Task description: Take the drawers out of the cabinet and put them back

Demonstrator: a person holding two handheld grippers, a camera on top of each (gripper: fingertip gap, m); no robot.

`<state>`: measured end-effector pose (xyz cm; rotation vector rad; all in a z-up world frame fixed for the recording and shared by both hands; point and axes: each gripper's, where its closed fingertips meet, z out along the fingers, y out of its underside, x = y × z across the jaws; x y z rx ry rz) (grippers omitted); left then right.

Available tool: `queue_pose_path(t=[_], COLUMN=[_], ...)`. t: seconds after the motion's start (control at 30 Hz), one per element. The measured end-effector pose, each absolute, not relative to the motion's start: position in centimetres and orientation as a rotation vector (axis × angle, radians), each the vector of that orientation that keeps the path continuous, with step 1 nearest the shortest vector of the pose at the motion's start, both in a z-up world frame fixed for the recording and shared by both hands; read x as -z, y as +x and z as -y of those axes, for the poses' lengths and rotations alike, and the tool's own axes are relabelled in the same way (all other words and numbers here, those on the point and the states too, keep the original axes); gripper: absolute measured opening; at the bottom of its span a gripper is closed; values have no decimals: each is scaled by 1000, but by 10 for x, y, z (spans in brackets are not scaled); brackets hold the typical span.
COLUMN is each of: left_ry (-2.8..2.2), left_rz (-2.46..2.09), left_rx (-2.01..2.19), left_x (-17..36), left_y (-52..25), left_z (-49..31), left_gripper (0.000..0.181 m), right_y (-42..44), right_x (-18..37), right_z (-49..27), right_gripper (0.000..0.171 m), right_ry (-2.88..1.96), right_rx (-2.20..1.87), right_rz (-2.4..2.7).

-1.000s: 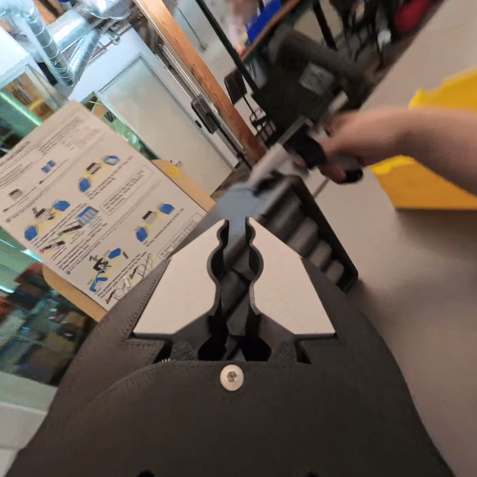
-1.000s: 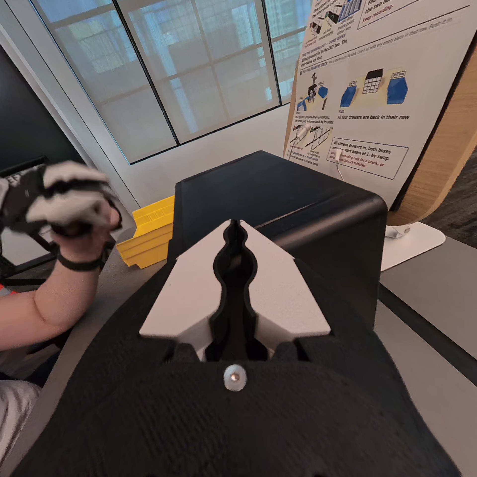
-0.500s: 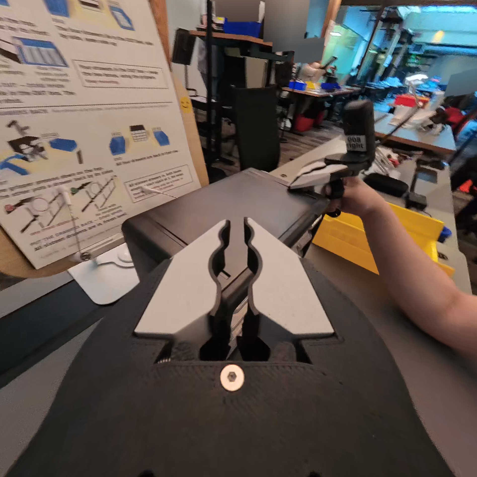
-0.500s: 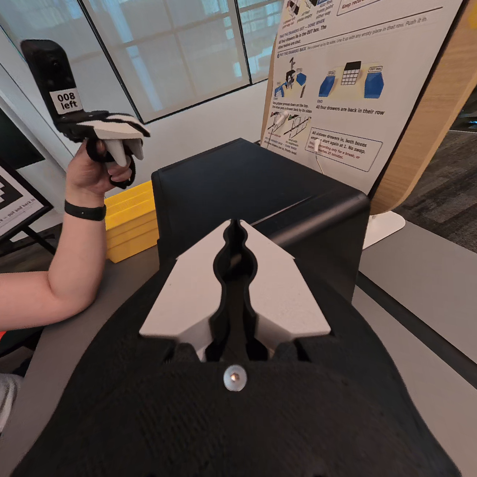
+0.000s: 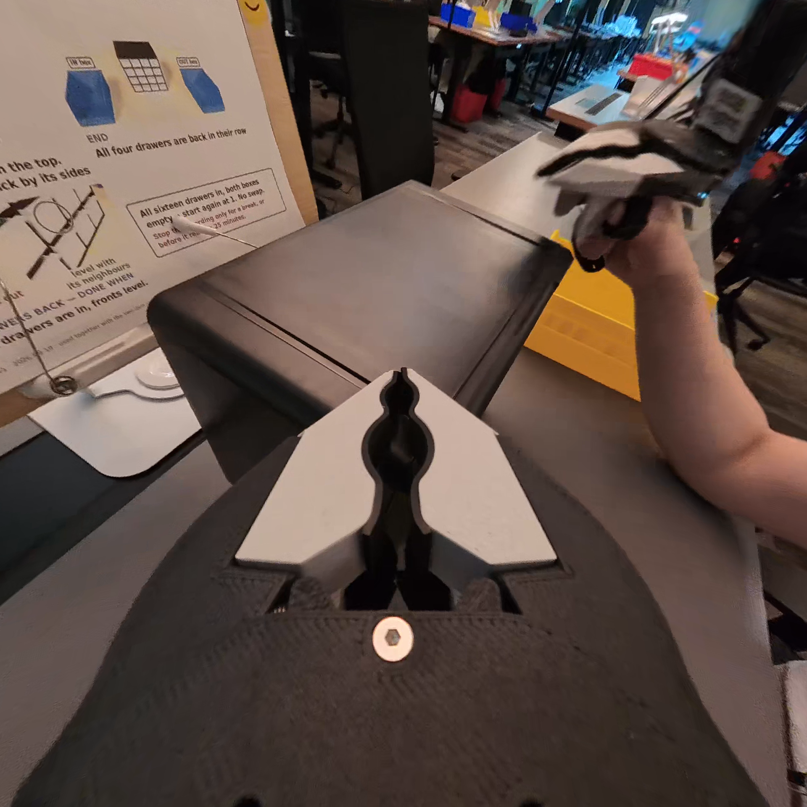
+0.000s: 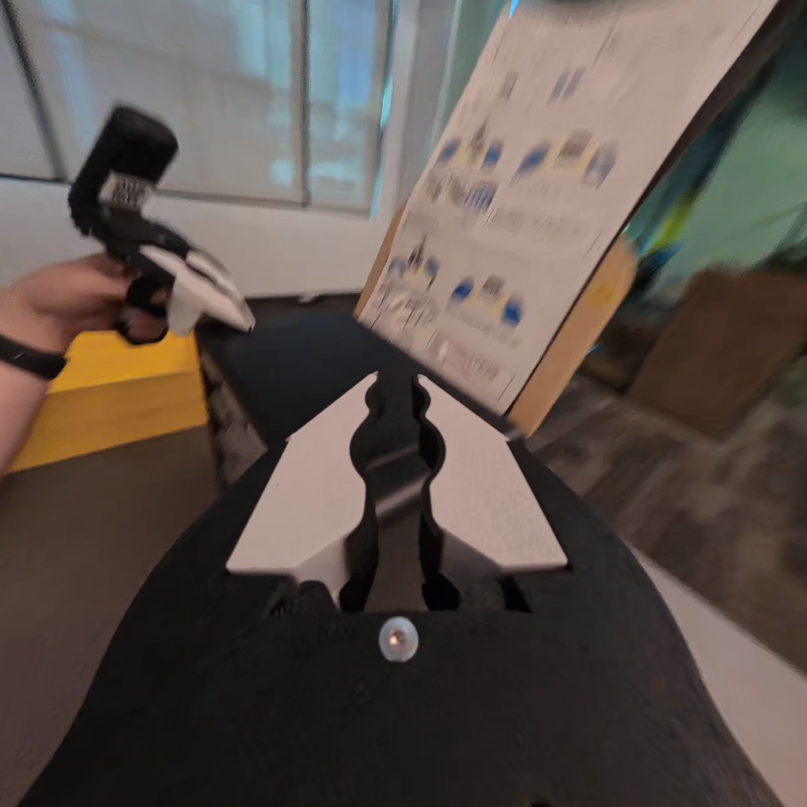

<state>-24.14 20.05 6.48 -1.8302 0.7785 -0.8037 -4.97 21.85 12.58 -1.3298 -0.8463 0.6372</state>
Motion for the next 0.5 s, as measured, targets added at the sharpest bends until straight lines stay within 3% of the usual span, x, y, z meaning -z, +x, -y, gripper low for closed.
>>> queue_pose_path(t=[0.07, 0.13, 0.33, 0.5], left_ry=[-1825, -1820, -1806, -1796], left_rz=[-761, -749, -767, -790], left_rx=[854, 894, 949, 924], left_x=[-65, -65, -66, -65], left_y=[-242, -242, -241, -240], left_z=[-200, -200, -194, -193], left_gripper=[0, 0, 0, 0], right_y=[-50, -59, -81, -78], right_x=[-153, -141, -4, 47], right_z=[-183, -150, -142, -169], right_gripper=[21, 24, 23, 23], right_ry=[-1134, -1013, -1062, -1028], right_rx=[-465, -195, 433, 775], right_rz=[807, 867, 1129, 1243])
